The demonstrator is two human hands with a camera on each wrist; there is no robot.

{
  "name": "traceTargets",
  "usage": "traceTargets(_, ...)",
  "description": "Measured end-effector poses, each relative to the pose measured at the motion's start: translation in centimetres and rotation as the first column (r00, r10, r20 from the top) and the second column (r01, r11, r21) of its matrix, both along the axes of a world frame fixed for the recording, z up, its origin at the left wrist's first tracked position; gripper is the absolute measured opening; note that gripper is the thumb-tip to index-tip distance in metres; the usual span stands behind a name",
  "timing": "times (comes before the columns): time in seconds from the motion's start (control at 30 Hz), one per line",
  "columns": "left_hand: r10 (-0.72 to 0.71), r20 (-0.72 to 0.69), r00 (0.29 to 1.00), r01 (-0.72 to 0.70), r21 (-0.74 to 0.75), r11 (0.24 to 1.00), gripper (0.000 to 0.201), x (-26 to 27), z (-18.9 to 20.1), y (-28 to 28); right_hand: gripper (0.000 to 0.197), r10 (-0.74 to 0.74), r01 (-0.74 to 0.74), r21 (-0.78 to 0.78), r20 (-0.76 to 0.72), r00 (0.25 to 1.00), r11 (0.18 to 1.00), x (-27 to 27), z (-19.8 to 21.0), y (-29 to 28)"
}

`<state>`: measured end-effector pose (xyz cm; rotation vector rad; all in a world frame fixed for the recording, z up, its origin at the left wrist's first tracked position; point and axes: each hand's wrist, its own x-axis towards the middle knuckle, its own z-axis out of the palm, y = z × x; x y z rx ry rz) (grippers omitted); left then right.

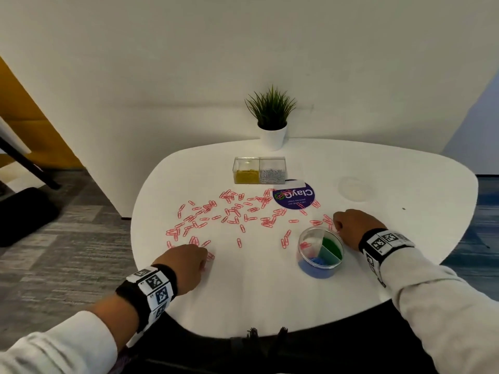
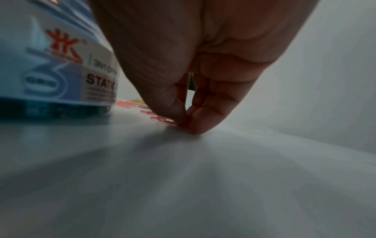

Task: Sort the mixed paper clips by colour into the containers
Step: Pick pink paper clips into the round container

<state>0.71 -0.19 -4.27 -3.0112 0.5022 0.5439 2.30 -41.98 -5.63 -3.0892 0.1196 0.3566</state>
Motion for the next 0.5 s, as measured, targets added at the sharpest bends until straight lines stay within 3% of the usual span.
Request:
traceTargets(0.1, 0.022, -0.008, 1.0, -0.022, -0.02, 1.0, 0.009, 0.3, 0.4, 0.2, 0.008, -0.036, 0.04, 0.119, -0.036, 0.999, 0.992, -0.4, 0.8, -0.6)
traceTargets(0.27, 0.128, 0.051, 0.99, -0.119, -0.149, 0.982, 0.004, 1.2, 1.9, 0.2, 0.009, 0.019, -0.078, 0.358, 0.166, 0.986, 0.931, -0.2, 5.2, 1.0)
traceTargets(0.4, 0.154, 0.084, 0.985, -0.12, -0.317, 0.941, 0.011, 1.3, 3.9, -2.2, 0.012, 0.26, -0.27, 0.29, 0.075, 0.963, 0.918, -0.7, 7.1, 4.6)
traceTargets(0.5, 0.104, 0.097, 0.99, -0.048, -0.455, 0.889, 0.011, 0.8, 4.7, -5.4, 0.014, 0.319, -0.304, 0.227, -0.035, 0.947, 0.925, -1.1, 7.0, 5.3)
